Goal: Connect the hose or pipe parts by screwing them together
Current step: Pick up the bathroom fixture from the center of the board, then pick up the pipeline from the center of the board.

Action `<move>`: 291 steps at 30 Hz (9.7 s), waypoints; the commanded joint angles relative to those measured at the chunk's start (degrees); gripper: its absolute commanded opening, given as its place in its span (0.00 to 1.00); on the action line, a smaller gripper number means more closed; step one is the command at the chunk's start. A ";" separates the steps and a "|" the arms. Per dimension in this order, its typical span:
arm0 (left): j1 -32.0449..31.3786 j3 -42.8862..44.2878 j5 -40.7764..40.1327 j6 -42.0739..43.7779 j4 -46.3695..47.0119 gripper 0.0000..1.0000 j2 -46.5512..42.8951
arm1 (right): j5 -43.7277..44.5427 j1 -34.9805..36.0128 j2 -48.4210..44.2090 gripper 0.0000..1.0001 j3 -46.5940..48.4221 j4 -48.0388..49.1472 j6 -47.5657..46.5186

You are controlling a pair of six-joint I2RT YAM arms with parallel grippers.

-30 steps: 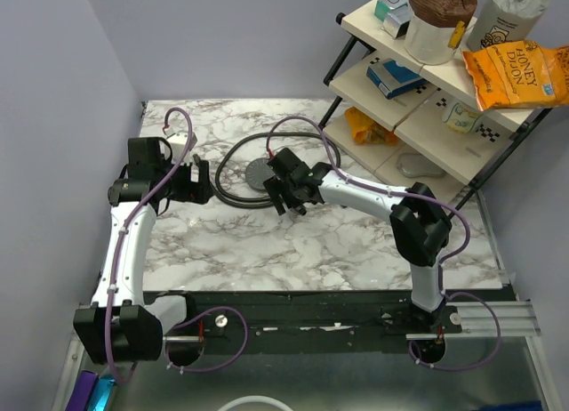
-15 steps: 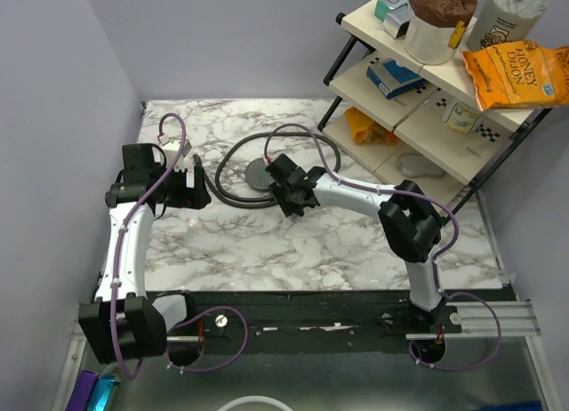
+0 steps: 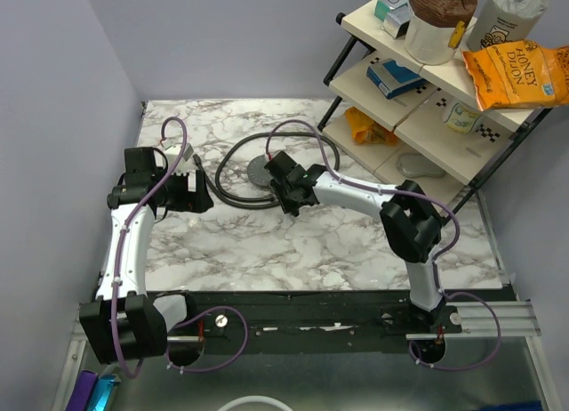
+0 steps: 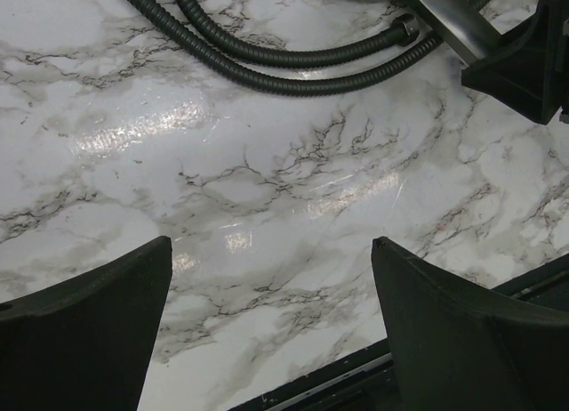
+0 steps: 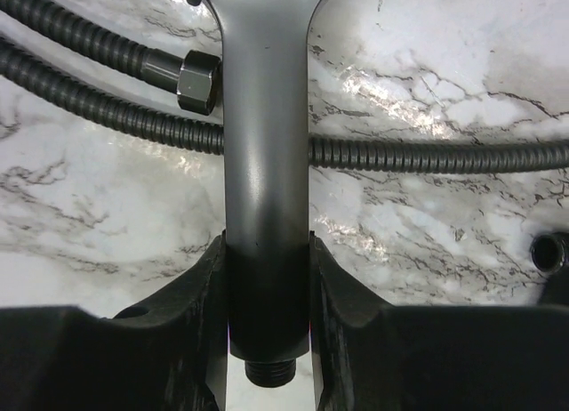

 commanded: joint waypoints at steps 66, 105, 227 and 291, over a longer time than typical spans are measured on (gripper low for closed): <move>19.30 -19.24 39.84 -40.47 51.01 0.00 11.16 | -13.52 16.07 -0.71 0.09 17.20 2.85 12.78; 32.32 -5.90 53.81 -5.97 3.69 0.00 20.12 | -10.27 4.91 11.85 0.56 18.51 1.01 -11.66; 28.63 -17.74 43.54 -31.56 27.16 0.00 -2.55 | -5.26 18.09 -7.56 0.63 -34.13 35.73 4.25; 14.39 -23.64 38.00 -50.39 63.41 0.00 10.47 | 10.30 31.80 -22.95 0.02 -41.60 50.76 3.45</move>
